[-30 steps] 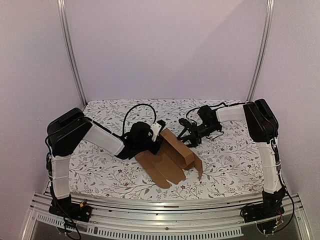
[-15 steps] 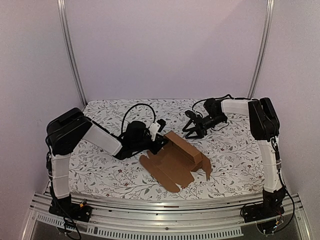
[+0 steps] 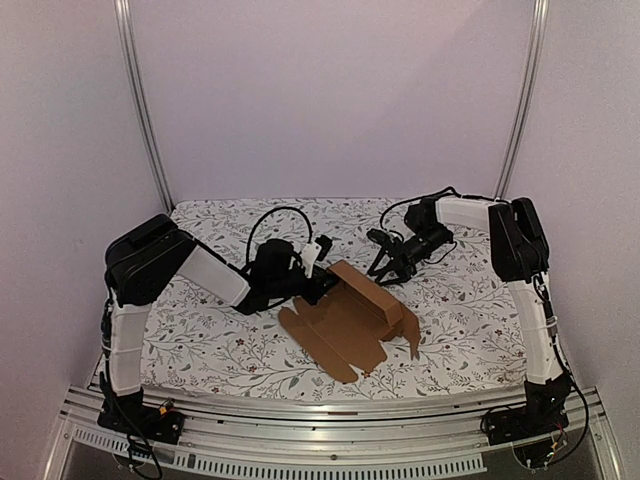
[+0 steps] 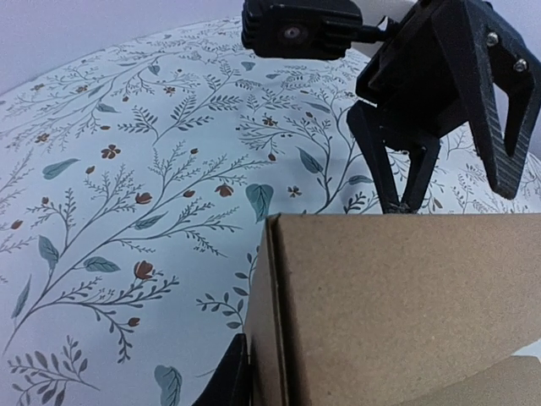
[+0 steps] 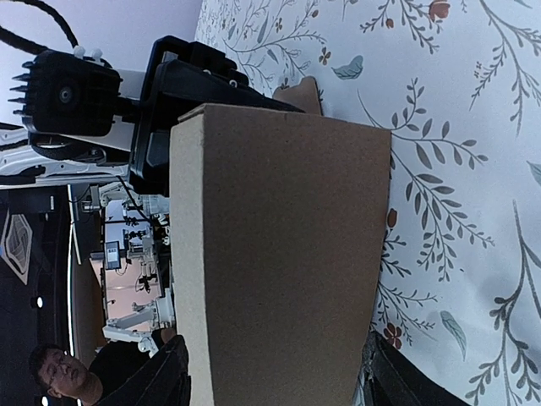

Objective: Fold the paper box

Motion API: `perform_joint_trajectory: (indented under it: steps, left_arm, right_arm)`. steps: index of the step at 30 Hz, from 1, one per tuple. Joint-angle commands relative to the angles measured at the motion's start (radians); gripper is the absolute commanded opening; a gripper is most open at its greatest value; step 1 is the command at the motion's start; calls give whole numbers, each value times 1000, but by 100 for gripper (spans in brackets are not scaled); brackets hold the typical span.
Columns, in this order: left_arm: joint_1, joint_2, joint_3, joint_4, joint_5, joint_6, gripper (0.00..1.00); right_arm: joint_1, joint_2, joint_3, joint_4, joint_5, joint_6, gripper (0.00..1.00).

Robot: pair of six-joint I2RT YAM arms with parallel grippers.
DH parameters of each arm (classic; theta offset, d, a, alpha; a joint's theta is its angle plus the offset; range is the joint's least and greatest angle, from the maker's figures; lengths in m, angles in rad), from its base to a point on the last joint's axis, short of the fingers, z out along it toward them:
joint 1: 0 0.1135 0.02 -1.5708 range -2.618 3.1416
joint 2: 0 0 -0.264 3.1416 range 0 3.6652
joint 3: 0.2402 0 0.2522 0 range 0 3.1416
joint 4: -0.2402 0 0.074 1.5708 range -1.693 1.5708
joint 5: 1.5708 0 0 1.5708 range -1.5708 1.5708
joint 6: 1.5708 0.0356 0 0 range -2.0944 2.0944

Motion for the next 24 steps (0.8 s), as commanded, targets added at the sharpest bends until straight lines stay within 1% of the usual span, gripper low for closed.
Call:
perform_joint_trajectory:
  steps: [1, 9, 14, 17, 20, 23, 24]
  left_arm:
    - [-1, 23, 18, 33, 14, -30, 16]
    - [-24, 31, 42, 3, -28, -12, 12]
    - [-36, 39, 56, -2, -39, -12, 15]
    - [-41, 44, 65, -5, -41, -13, 14]
    - [-42, 44, 67, -8, -45, -13, 10]
    - [-42, 44, 66, -8, -35, -13, 2]
    - [-42, 43, 65, -8, -34, -19, 0]
  right_arm:
    - [16, 17, -7, -28, -17, -34, 68]
    - [39, 35, -12, -6, -82, -4, 67]
    - [60, 40, -16, -1, -118, 8, 66]
    - [70, 45, -22, 4, -136, 13, 65]
    - [72, 46, -28, 7, -139, 17, 65]
    - [72, 48, -34, 7, -155, 17, 64]
    - [72, 49, -35, 8, -160, 17, 64]
